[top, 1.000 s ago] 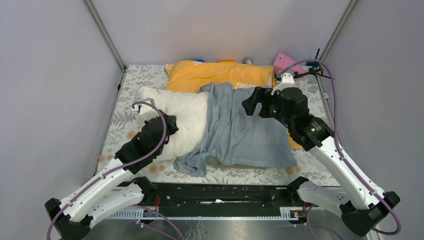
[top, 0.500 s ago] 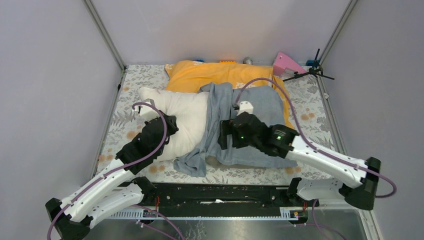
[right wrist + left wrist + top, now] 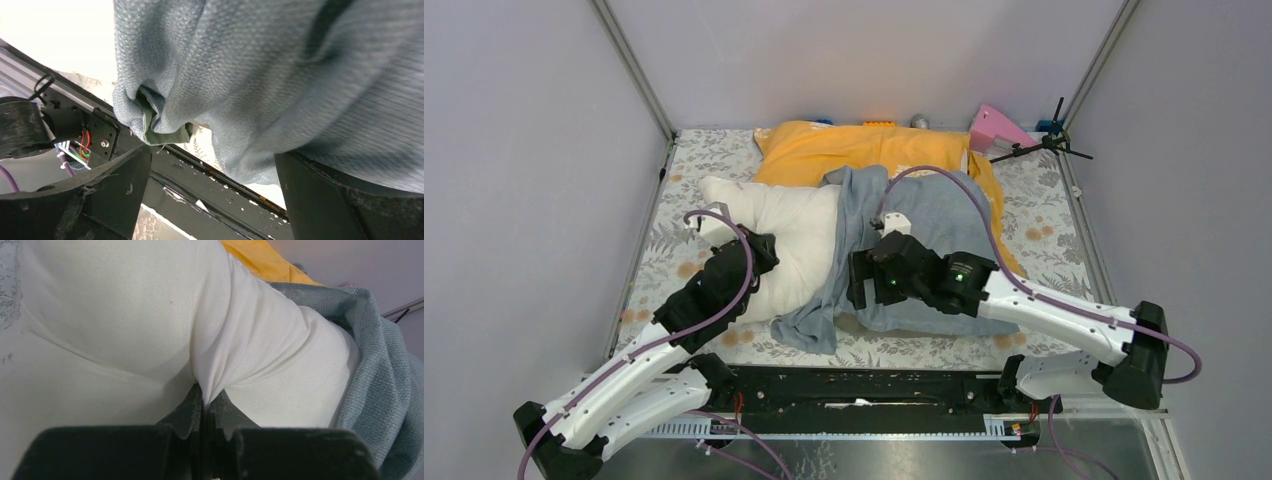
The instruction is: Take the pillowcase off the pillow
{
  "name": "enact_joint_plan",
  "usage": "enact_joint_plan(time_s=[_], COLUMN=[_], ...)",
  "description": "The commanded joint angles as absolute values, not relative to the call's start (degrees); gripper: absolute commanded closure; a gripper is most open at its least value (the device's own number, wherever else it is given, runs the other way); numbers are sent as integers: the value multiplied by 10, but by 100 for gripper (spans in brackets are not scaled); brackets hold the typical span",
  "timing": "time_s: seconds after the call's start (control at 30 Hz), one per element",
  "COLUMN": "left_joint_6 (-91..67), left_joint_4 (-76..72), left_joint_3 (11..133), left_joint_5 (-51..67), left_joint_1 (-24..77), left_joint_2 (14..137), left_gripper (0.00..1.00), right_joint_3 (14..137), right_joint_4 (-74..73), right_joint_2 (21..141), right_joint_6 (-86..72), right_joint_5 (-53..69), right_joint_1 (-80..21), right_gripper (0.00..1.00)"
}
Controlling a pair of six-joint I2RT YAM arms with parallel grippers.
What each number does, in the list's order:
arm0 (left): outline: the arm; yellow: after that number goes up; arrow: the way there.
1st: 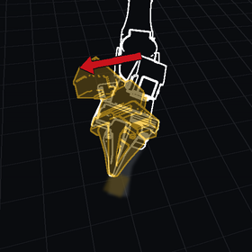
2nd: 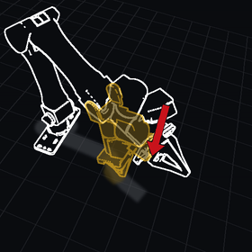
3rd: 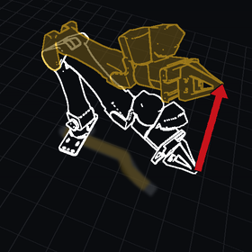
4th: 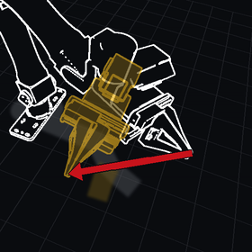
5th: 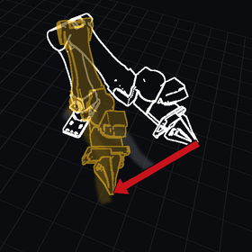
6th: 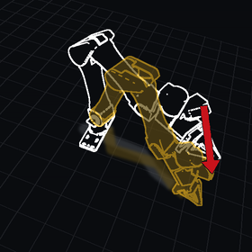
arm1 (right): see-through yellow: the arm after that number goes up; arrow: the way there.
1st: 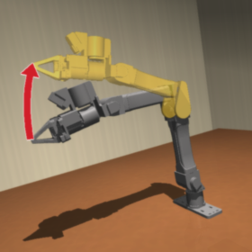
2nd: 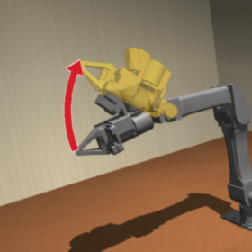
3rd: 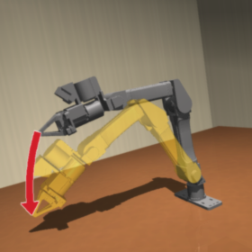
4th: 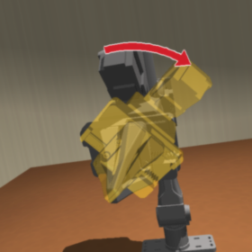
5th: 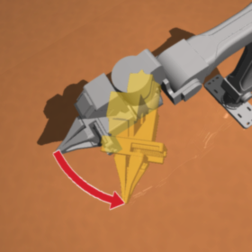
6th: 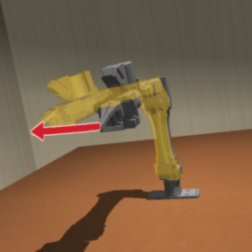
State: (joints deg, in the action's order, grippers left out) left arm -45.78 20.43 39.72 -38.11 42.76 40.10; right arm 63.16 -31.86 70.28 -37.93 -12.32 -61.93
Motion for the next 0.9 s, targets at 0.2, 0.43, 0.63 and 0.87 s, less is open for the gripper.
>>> enact_joint_plan(time_s=[0.2,0.43,0.63,0.87], left_joint_6=[-478,-479,-470,-463], left_joint_4=[164,163,167,183], left_joint_3=[395,391,394,401], left_joint_5=[-364,-372,-379,-387], left_joint_1=[427,427,427,427], left_joint_2=[381,373,371,352], left_gripper=[100,100,100,100], right_joint_3=[739,760,787,756], right_joint_4=[-329,-338,-381,-431], right_joint_2=[781,846,919,932], right_joint_6=[-426,-512,-574,-594], right_joint_5=[-217,-280,-295,-301], right_joint_1=[-714,-756,-754,-697], right_gripper=[0,0,0,9])
